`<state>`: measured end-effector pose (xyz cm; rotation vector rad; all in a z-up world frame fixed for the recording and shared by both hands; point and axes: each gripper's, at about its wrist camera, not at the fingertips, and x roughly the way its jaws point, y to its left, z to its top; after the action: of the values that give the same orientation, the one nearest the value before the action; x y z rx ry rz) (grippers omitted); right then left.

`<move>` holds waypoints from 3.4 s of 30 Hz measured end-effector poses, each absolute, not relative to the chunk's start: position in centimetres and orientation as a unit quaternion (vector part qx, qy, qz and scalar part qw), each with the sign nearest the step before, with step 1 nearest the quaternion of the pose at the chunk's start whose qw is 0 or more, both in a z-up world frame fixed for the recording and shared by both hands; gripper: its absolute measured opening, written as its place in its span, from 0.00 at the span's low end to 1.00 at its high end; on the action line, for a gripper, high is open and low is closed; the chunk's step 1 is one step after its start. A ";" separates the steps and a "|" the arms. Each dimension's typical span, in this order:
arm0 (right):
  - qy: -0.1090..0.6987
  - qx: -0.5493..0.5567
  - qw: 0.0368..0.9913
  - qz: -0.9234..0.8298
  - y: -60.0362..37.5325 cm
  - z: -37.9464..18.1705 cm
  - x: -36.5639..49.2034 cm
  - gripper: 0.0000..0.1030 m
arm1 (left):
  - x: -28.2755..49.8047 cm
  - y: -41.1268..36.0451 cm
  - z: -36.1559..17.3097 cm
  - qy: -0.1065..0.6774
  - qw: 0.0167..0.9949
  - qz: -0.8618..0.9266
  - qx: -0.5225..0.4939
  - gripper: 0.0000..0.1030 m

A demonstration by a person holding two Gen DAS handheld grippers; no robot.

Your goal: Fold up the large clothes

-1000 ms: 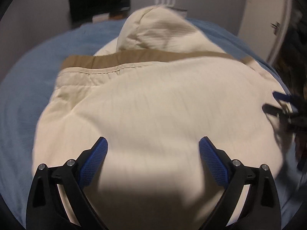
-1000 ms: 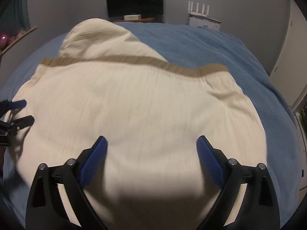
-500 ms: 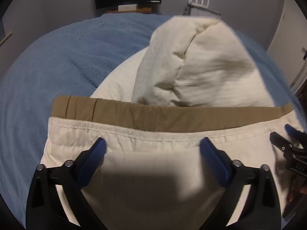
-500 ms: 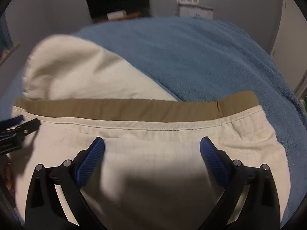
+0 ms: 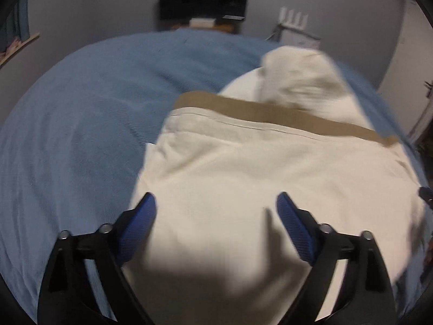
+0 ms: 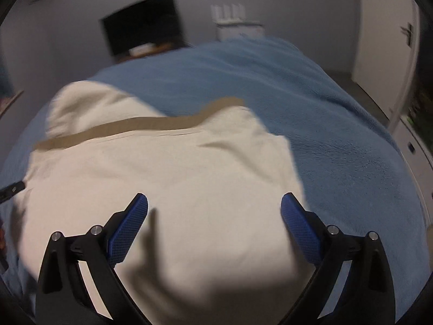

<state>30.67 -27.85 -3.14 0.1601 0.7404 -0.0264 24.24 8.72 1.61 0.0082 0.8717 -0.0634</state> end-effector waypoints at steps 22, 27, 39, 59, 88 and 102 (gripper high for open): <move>0.418 0.043 0.906 -0.050 -28.0 -10.3 22.7 0.92 | 14.0 4.5 -5.7 0.463 0.881 -0.046 0.085 0.95; 0.443 0.072 0.889 -0.092 -29.6 -10.4 20.2 0.92 | 13.0 5.9 -5.7 0.471 0.877 -0.028 0.084 0.95; 0.380 0.088 0.919 -0.058 -25.9 -5.3 11.4 0.93 | 5.6 9.3 -0.2 0.425 0.905 -0.022 0.025 0.94; 0.401 0.051 0.913 -0.057 -18.8 -7.3 5.3 0.93 | -4.9 3.8 1.3 0.413 0.908 -0.034 0.067 0.94; 0.371 0.011 0.927 -0.055 -17.1 -7.2 5.3 0.93 | -3.4 2.9 -0.4 0.428 0.899 -0.043 0.085 0.94; 0.372 0.012 0.926 -0.055 -17.2 -7.2 5.4 0.93 | -3.4 2.8 -0.5 0.429 0.898 -0.043 0.085 0.94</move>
<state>5.40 -17.17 -7.22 0.0240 0.7635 -0.1136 -3.40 2.80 -0.52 0.1759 0.8881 -0.0881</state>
